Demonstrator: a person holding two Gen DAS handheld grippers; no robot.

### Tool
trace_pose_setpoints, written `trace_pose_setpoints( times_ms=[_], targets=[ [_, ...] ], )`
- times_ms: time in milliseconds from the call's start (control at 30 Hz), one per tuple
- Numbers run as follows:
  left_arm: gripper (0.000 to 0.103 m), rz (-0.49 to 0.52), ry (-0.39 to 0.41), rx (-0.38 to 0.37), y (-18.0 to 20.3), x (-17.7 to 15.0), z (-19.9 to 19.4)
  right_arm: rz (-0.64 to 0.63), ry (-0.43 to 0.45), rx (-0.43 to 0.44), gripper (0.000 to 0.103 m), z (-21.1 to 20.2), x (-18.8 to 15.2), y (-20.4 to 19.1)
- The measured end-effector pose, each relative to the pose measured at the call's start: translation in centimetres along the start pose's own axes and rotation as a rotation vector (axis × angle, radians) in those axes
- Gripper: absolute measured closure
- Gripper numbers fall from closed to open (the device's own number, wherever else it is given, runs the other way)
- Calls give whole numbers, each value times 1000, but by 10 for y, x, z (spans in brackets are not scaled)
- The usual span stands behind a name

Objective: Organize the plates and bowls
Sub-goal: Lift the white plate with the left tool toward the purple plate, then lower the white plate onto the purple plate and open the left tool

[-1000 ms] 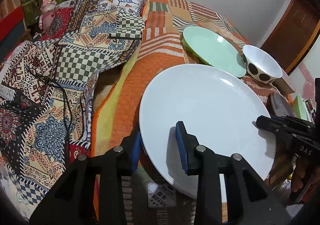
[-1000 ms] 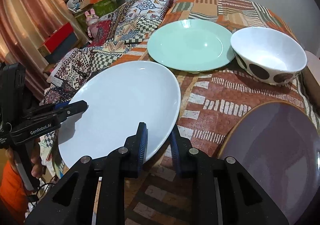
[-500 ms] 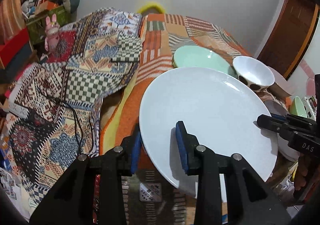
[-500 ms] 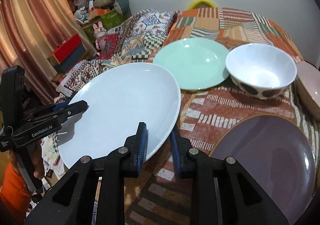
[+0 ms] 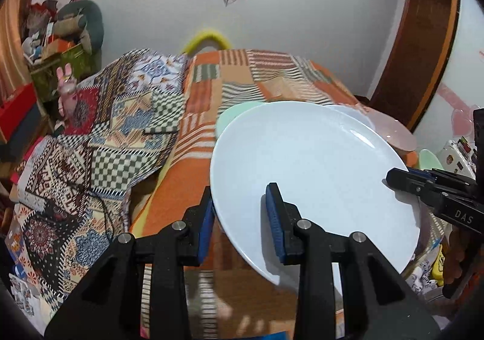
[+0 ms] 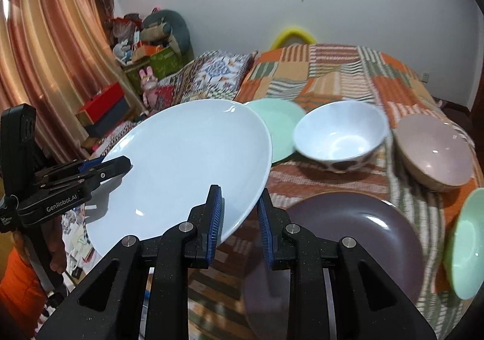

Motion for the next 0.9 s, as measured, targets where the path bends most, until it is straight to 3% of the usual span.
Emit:
trace_pose_setpoints(
  times_ms=[433,900],
  targets=[
    [69,69,-10,-100,89,4,4,34,47,-74,82,-54,-3,57],
    [69,89,-106,-176,143,-23,29,61,-6,-150,82,-78,-30,102]
  ],
)
Point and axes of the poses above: each gripper's, at about its wrist camera, not at the fingertips, and z roughly the way its jaws point, y to its right, x to its top, the point moved 4 cm from there along z, roughly the way its jaws point, and after that the axes turned 15 degrees about y, right-handed, at the moved point
